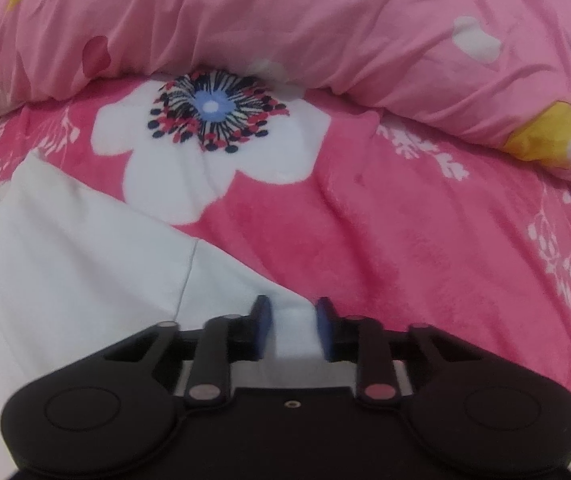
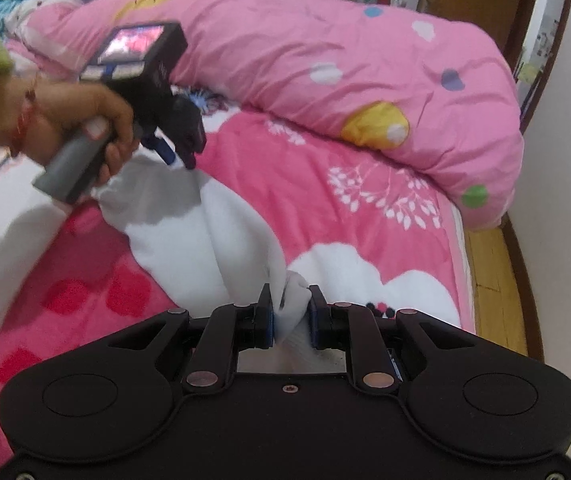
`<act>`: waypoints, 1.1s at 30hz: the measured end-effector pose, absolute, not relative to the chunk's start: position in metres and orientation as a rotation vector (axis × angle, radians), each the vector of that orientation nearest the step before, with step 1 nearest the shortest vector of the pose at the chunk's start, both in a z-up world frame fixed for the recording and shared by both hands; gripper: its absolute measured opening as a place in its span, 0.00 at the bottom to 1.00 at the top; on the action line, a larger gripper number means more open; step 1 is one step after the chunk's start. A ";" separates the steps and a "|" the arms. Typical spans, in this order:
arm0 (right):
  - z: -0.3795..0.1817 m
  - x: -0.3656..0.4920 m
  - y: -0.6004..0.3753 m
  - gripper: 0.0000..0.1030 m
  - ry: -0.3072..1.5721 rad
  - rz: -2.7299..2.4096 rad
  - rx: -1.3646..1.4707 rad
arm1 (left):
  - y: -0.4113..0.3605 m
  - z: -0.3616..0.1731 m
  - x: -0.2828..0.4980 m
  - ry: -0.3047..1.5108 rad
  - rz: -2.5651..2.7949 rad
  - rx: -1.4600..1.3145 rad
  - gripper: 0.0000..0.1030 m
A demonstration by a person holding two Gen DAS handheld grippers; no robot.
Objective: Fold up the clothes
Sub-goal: 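Grip the sleeve cuff with the right tool while the left tool grips the shirt side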
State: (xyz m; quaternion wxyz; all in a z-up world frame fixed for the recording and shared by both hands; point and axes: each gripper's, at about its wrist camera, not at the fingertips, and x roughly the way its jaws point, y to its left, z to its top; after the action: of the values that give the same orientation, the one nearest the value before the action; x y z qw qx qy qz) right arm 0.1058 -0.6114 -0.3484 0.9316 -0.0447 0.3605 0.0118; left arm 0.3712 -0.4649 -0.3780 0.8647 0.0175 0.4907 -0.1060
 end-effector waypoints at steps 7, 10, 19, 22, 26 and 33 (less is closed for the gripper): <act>-0.306 0.085 -0.590 0.15 0.675 0.047 -0.060 | -0.419 -0.358 0.369 1.054 -0.299 -0.205 0.04; -0.291 0.078 -0.578 0.15 0.657 0.067 -0.043 | -0.401 -0.349 0.366 1.052 -0.330 -0.288 0.03; -0.232 0.046 -0.501 0.15 0.631 0.216 -0.034 | -0.308 -0.314 0.348 1.008 -0.406 -0.520 0.03; -0.224 0.039 -0.468 0.15 0.641 0.265 -0.053 | -0.279 -0.313 0.343 1.014 -0.396 -0.570 0.03; -0.229 0.031 -0.418 0.15 0.663 0.310 -0.142 | -0.236 -0.332 0.328 1.070 -0.331 -0.627 0.03; -0.278 0.019 -0.349 0.15 0.775 0.341 -0.245 | -0.199 -0.363 0.320 1.098 -0.286 -0.598 0.03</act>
State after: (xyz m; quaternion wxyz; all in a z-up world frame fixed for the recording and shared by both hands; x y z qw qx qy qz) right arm 0.0194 -0.3489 -0.2783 0.9044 -0.1185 0.3752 0.1651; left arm 0.3200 -0.1991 -0.3626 0.8015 -0.2789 0.5120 -0.1333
